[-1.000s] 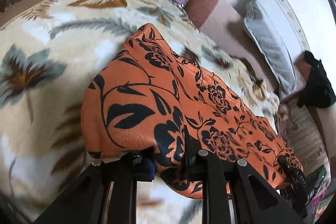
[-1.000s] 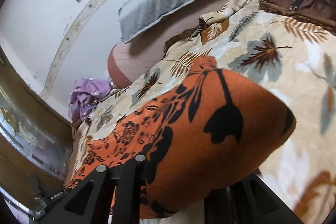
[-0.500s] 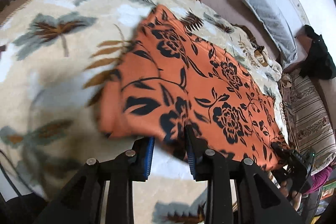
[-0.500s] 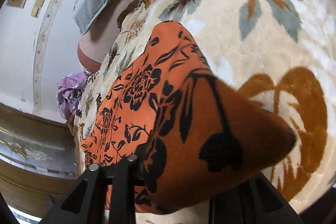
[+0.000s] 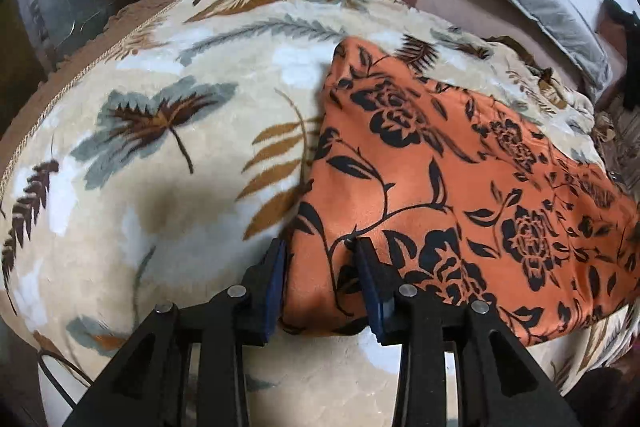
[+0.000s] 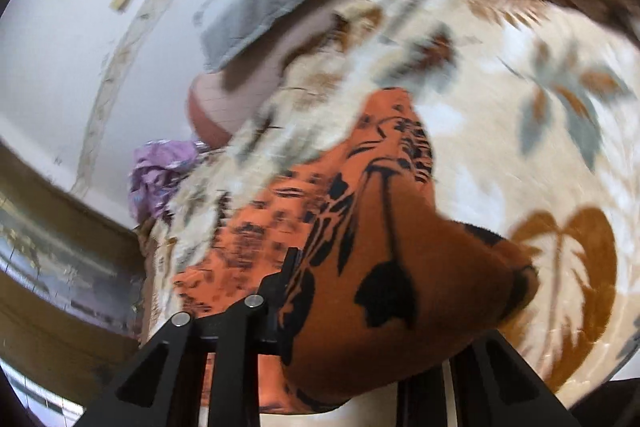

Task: Fold small clothes

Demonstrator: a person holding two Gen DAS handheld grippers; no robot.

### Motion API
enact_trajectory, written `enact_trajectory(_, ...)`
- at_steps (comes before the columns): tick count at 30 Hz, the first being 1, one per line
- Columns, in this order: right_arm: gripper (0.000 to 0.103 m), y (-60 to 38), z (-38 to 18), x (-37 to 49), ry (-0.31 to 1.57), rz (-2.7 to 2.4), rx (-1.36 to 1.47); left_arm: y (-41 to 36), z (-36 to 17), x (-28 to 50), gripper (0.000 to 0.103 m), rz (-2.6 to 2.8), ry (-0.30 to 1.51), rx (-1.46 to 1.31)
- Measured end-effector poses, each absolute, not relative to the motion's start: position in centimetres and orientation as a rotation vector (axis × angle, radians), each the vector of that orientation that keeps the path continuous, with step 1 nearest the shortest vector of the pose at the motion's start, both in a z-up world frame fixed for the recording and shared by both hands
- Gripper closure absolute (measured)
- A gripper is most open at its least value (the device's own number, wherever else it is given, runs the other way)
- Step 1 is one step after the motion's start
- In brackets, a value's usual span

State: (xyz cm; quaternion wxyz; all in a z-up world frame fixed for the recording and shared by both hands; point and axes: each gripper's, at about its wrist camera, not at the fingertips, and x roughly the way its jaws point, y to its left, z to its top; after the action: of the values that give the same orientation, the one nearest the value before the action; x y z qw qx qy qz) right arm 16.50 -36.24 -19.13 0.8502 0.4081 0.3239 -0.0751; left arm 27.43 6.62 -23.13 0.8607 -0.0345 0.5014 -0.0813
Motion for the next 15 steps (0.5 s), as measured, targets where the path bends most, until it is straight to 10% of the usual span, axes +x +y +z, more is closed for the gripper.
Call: enact_trajectory(15, 0.071, -15.2, -17.5, 27.8, 0.861, 0.199, 0.74, 17.3, -21.6, 27.7, 0.066, 0.078, 0.958, -0.257)
